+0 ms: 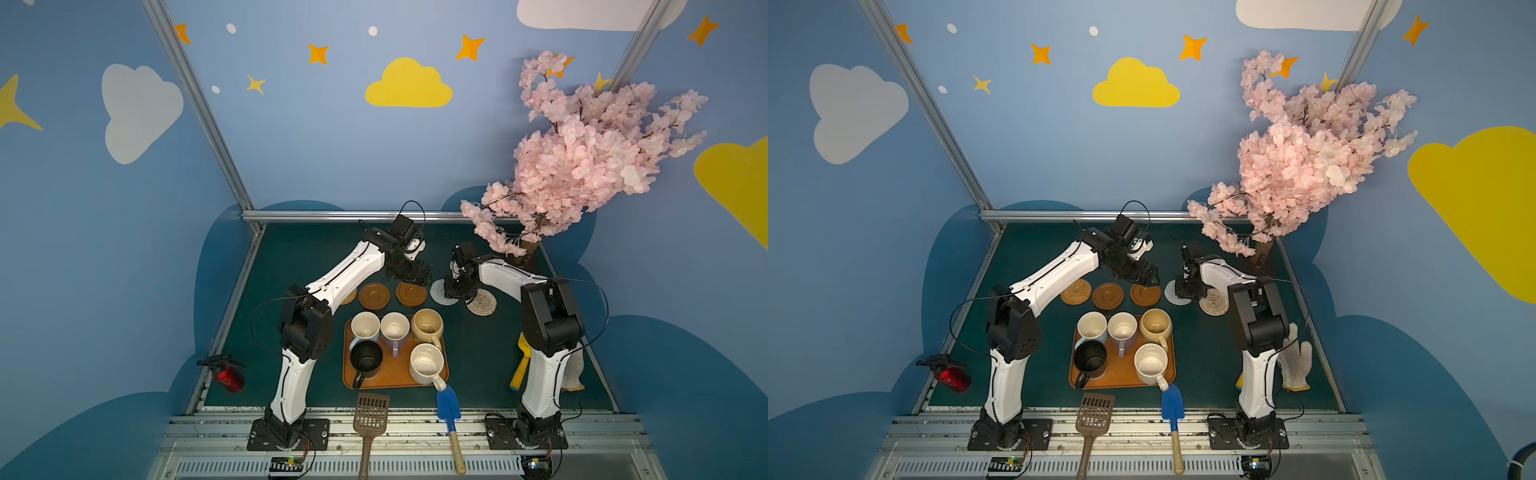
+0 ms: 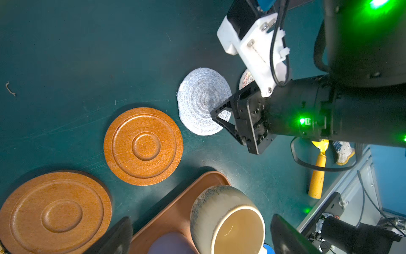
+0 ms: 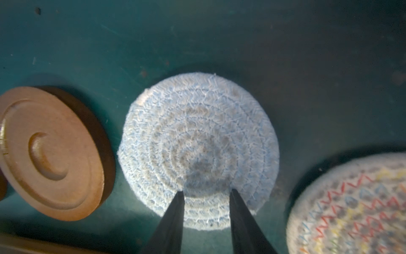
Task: Place cups on coasters
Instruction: Move the coaster to the center of the table.
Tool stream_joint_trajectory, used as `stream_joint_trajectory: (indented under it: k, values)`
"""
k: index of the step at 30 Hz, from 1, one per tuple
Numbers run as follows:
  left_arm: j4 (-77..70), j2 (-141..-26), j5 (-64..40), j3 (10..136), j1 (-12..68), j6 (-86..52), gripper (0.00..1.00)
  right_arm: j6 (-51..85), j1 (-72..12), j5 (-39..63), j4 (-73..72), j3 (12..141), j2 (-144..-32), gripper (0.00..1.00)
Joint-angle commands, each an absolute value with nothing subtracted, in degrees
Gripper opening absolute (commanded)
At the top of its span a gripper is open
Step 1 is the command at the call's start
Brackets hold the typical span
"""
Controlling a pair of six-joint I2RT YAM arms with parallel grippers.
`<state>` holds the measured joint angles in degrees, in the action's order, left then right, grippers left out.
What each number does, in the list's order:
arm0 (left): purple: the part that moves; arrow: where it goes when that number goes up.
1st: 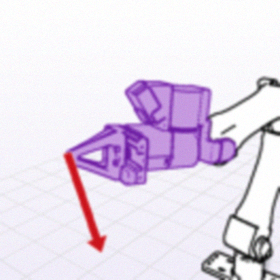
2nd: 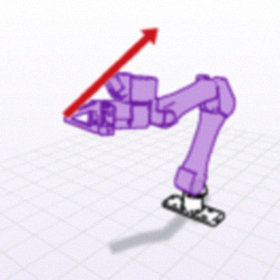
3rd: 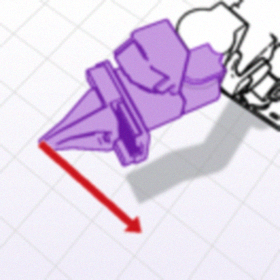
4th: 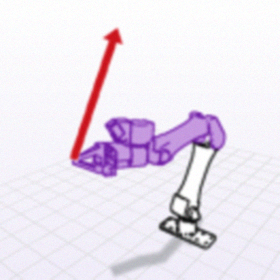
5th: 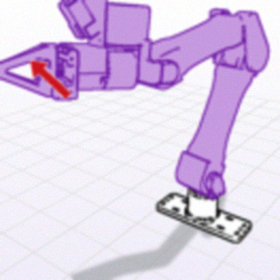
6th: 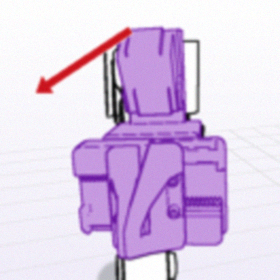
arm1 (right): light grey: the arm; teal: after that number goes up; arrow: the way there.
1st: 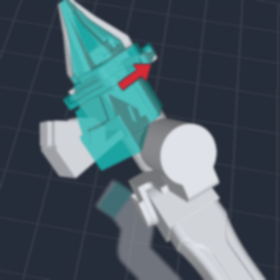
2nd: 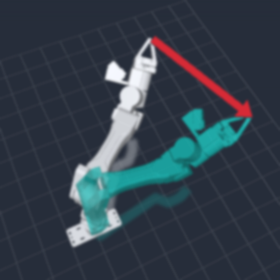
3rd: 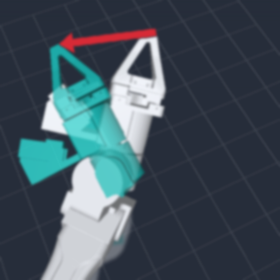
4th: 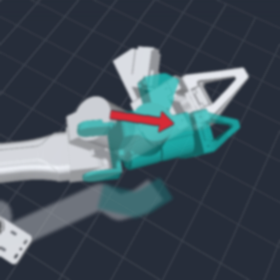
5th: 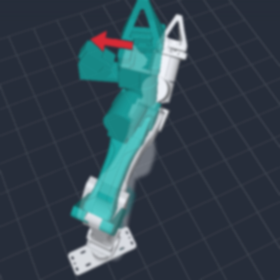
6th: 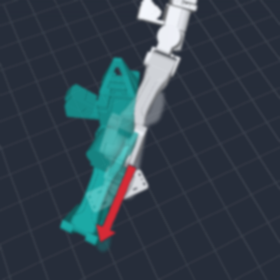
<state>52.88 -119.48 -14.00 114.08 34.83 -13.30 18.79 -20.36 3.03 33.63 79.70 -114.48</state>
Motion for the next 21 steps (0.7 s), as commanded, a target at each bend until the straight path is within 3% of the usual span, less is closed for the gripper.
stream_joint_trajectory:
  k: [1,8,13,21]
  values:
    - [53.37,-117.26,-13.73,113.16,34.52,-13.00,0.98,17.75,-20.63,1.51,34.23,79.62,-111.78,0.42]
    - [52.05,-116.96,-13.75,113.41,34.10,-13.64,0.98,16.43,-22.44,-0.27,31.73,77.24,-104.01,0.50]
    - [50.34,-120.25,-17.36,114.95,34.69,-13.27,0.92,18.34,-19.46,0.00,31.07,69.45,-99.50,0.46]
    - [52.92,-123.80,-15.62,118.64,35.16,-11.75,0.92,19.25,-13.68,-0.61,28.21,59.31,-95.54,0.44]
